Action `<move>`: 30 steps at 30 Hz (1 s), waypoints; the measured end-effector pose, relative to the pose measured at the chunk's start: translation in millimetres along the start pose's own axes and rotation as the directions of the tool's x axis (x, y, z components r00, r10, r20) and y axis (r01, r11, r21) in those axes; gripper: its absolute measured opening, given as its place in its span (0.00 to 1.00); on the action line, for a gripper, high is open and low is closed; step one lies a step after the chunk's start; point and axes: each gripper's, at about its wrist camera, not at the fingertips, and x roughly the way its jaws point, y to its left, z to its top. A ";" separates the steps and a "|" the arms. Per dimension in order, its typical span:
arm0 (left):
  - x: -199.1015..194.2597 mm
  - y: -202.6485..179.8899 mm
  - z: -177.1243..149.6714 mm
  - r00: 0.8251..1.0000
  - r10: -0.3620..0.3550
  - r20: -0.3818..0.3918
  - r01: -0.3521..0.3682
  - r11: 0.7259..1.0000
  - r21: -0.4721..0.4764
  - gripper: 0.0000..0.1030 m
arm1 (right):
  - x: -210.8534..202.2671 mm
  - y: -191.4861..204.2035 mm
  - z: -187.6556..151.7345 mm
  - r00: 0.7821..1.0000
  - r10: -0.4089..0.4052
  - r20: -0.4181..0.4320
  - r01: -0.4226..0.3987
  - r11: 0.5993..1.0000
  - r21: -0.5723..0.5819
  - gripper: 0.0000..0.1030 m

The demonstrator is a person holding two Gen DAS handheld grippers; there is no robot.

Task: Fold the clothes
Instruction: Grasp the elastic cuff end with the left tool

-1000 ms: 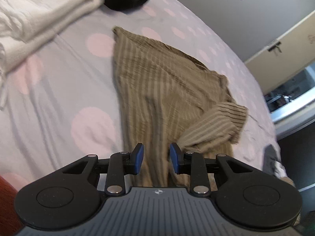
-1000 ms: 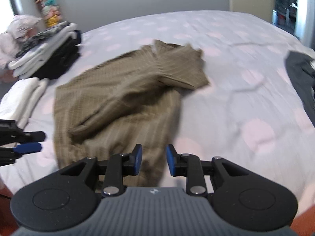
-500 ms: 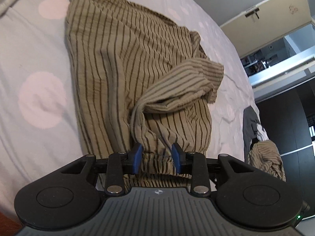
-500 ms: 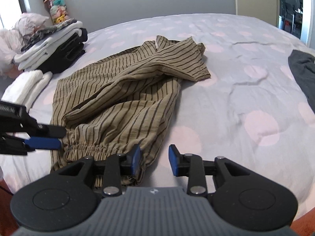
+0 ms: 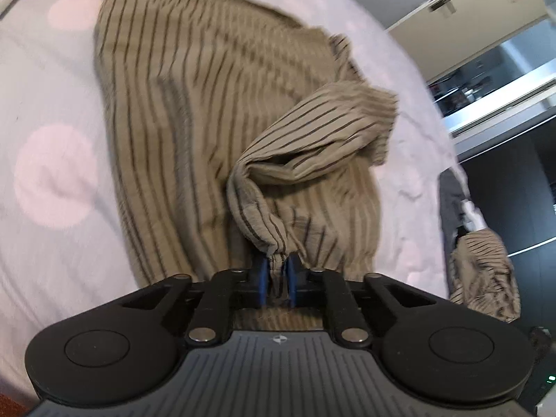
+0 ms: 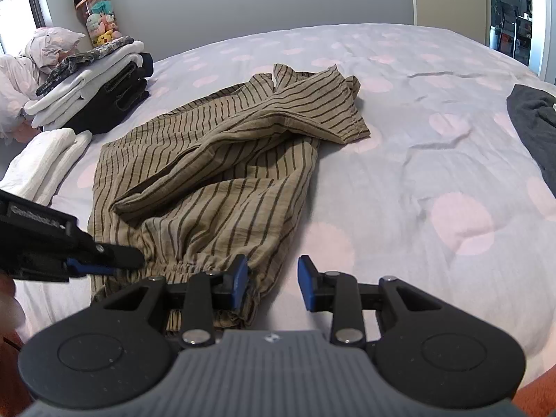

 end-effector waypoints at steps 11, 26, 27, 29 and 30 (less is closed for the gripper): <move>-34.9 -9.9 2.2 0.993 -0.071 0.089 0.074 0.997 -0.035 0.10 | -17.5 18.5 -8.1 0.995 0.083 0.061 -0.077 0.991 -0.107 0.50; -64.8 -18.6 3.9 0.994 -0.054 0.093 0.055 0.998 -0.012 0.09 | -14.0 28.6 -12.7 0.995 0.091 0.029 -0.085 0.984 -0.159 0.54; -65.5 -16.1 3.4 0.995 -0.048 0.085 0.050 0.999 -0.017 0.09 | -13.9 28.7 -13.1 0.995 0.091 0.027 -0.086 0.983 -0.161 0.52; -64.0 -10.6 0.5 0.998 -0.025 0.059 0.027 0.999 -0.033 0.09 | -13.4 28.9 -13.7 0.995 0.098 0.020 -0.094 0.982 -0.166 0.41; -63.1 -8.0 -1.0 0.999 -0.014 0.047 0.016 0.999 -0.041 0.09 | -13.1 29.1 -13.8 0.995 0.102 0.016 -0.098 0.981 -0.170 0.39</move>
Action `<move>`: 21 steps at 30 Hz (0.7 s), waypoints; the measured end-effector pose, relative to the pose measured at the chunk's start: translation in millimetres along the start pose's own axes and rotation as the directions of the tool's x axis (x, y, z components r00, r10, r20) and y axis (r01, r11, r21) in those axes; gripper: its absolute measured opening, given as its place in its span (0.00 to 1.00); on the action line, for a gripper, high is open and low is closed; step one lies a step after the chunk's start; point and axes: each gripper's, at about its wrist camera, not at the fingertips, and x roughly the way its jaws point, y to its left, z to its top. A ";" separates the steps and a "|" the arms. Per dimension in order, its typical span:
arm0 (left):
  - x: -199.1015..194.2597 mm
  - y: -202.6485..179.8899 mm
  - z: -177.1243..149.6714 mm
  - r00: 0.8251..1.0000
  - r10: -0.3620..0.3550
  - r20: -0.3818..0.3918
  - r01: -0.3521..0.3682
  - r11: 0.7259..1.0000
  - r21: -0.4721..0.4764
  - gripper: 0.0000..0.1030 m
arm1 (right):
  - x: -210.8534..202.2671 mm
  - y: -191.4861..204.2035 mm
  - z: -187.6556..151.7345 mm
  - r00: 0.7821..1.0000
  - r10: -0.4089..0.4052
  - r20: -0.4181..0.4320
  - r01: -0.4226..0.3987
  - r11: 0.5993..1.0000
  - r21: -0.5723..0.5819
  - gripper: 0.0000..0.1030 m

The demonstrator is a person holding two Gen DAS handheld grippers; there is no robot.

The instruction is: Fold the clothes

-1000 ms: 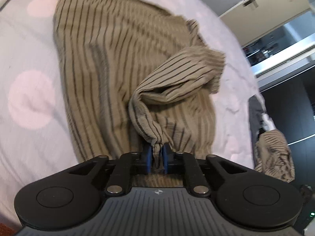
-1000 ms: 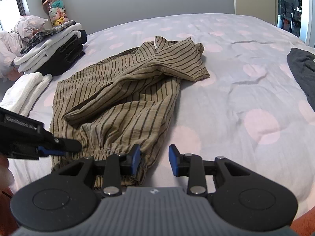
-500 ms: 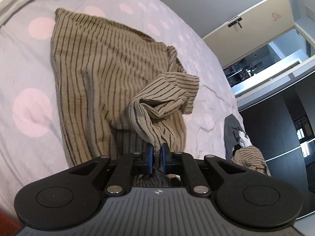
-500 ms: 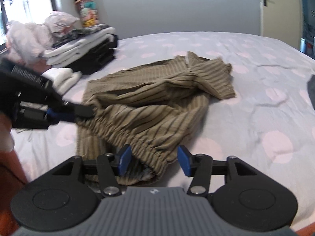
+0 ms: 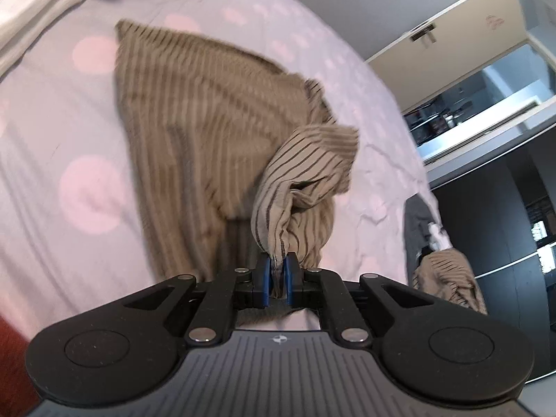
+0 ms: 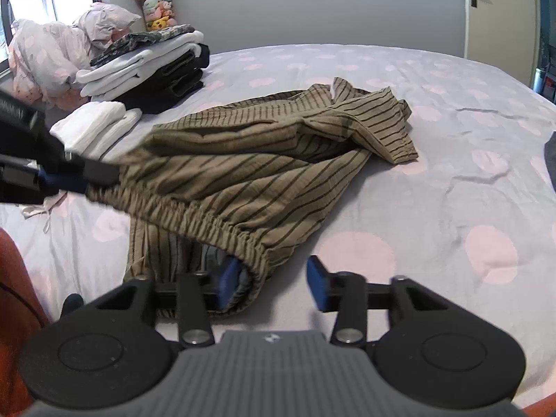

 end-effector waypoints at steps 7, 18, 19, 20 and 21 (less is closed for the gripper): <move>11.1 15.5 -5.1 0.990 0.117 -0.081 -0.122 0.991 -0.052 0.09 | -1.9 1.8 -1.1 0.999 0.039 -0.010 -0.040 0.999 -0.023 0.24; 44.6 28.5 -1.1 0.946 0.218 -0.242 -0.243 0.967 -0.080 0.09 | 1.7 -1.9 -2.3 0.997 0.037 -0.064 -0.039 0.999 -0.021 0.16; 47.6 28.7 -0.8 0.943 0.219 -0.250 -0.247 0.965 -0.084 0.09 | 1.4 -2.4 -2.0 0.997 0.040 -0.062 -0.041 0.999 -0.018 0.17; 49.0 29.0 -0.9 0.942 0.221 -0.252 -0.249 0.965 -0.085 0.10 | -0.4 -3.5 -1.7 0.997 0.052 -0.050 -0.053 0.999 -0.010 0.20; 49.5 29.3 -1.4 0.942 0.223 -0.252 -0.251 0.964 -0.085 0.10 | -2.0 -4.3 -1.5 0.997 0.061 -0.039 -0.061 0.998 -0.006 0.20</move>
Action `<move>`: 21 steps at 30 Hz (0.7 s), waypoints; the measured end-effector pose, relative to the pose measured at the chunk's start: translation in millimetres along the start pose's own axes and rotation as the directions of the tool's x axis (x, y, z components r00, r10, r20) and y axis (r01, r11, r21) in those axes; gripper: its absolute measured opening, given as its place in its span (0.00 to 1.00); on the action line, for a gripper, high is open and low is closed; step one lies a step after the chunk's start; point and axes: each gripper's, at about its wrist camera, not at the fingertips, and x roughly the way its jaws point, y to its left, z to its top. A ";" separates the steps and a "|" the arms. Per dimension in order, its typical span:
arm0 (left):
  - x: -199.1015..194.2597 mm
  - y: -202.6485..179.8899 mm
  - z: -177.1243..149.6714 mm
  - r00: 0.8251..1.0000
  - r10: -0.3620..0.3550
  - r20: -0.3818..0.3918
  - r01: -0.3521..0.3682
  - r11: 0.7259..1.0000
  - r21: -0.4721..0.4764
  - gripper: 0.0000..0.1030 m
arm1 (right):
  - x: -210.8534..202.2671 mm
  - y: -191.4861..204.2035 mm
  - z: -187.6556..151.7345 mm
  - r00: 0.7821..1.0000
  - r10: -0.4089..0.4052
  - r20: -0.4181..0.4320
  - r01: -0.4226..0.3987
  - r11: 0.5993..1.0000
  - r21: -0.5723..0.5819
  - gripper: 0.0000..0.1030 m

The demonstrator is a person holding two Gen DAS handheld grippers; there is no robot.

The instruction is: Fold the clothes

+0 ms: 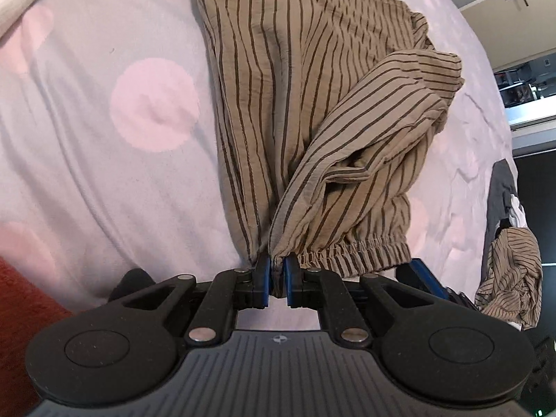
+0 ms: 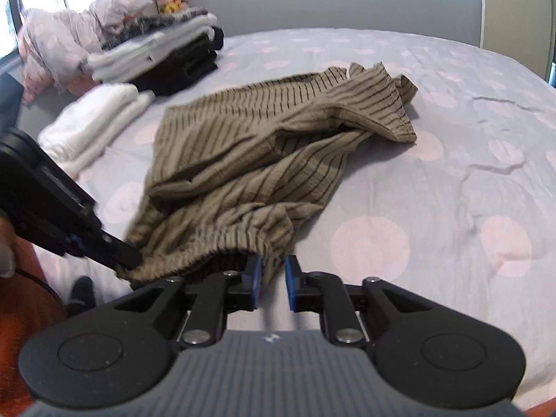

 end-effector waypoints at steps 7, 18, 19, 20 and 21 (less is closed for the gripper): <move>5.8 0.4 1.1 1.000 0.027 -0.005 -0.027 1.000 -0.003 0.10 | 12.0 8.6 2.0 0.999 -0.019 -0.047 0.016 0.998 -0.054 0.38; 19.0 2.5 5.5 0.997 0.064 -0.046 -0.065 0.998 -0.013 0.12 | 43.7 0.1 -1.9 0.962 -0.102 -0.254 0.098 0.995 -0.026 0.01; 19.2 2.1 5.8 0.997 0.066 -0.048 -0.067 0.998 -0.014 0.13 | 44.8 -0.8 -1.7 0.960 -0.100 -0.260 0.098 0.995 -0.020 0.01; 18.5 2.2 6.0 0.997 0.067 -0.050 -0.068 0.998 -0.017 0.15 | 44.6 -1.5 -1.6 0.961 -0.096 -0.260 0.096 0.995 -0.015 0.01; 17.4 2.6 6.1 0.996 0.067 -0.052 -0.068 0.997 -0.023 0.21 | 43.4 -2.0 -1.8 0.962 -0.093 -0.257 0.093 0.996 -0.011 0.01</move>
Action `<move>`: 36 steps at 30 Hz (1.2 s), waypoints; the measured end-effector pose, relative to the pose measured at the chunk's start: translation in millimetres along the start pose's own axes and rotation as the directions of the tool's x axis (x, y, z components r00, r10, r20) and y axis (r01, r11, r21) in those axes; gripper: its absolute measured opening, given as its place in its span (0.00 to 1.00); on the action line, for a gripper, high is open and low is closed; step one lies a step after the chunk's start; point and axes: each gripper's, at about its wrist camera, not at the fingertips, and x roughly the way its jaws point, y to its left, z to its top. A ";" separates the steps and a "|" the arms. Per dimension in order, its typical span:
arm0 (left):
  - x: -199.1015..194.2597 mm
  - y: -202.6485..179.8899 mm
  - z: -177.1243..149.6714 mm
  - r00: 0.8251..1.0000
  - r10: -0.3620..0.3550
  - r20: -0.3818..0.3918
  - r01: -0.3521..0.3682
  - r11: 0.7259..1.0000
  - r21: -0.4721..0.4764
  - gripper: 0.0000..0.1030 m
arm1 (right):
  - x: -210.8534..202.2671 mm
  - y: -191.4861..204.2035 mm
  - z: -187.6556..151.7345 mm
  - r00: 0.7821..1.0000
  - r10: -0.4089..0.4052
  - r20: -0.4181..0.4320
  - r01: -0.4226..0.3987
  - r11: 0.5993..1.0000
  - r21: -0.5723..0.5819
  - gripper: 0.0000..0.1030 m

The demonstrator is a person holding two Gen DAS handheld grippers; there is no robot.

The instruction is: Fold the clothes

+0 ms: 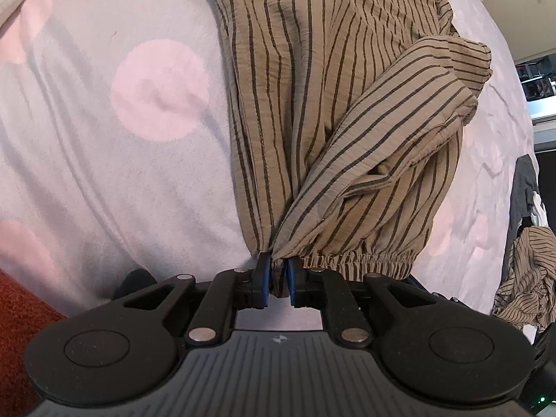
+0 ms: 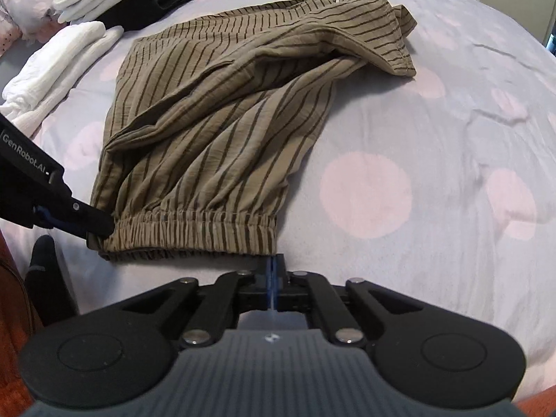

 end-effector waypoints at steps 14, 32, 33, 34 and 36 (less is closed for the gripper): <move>-44.2 4.1 -5.8 0.992 -0.119 0.046 0.119 0.993 -0.004 0.42 | -30.5 -10.7 -8.8 0.996 -0.025 0.088 0.018 0.997 0.079 0.14; -72.0 -35.1 97.6 0.887 0.012 0.462 -0.139 0.960 0.242 0.42 | -28.2 -126.4 73.9 0.973 0.000 0.229 -0.125 0.837 0.532 0.41; -71.4 -36.2 102.3 0.868 0.009 0.496 -0.151 0.957 0.246 0.42 | -23.0 -133.1 80.6 0.972 0.001 0.236 -0.136 0.821 0.554 0.41; -70.5 -36.6 106.5 0.849 0.004 0.528 -0.159 0.955 0.249 0.42 | -17.9 -139.8 87.2 0.970 0.003 0.243 -0.147 0.804 0.576 0.41; -65.9 -32.3 112.8 0.816 0.005 0.578 -0.173 0.956 0.235 0.42 | -6.3 -151.3 99.6 0.966 0.010 0.259 -0.172 0.772 0.611 0.41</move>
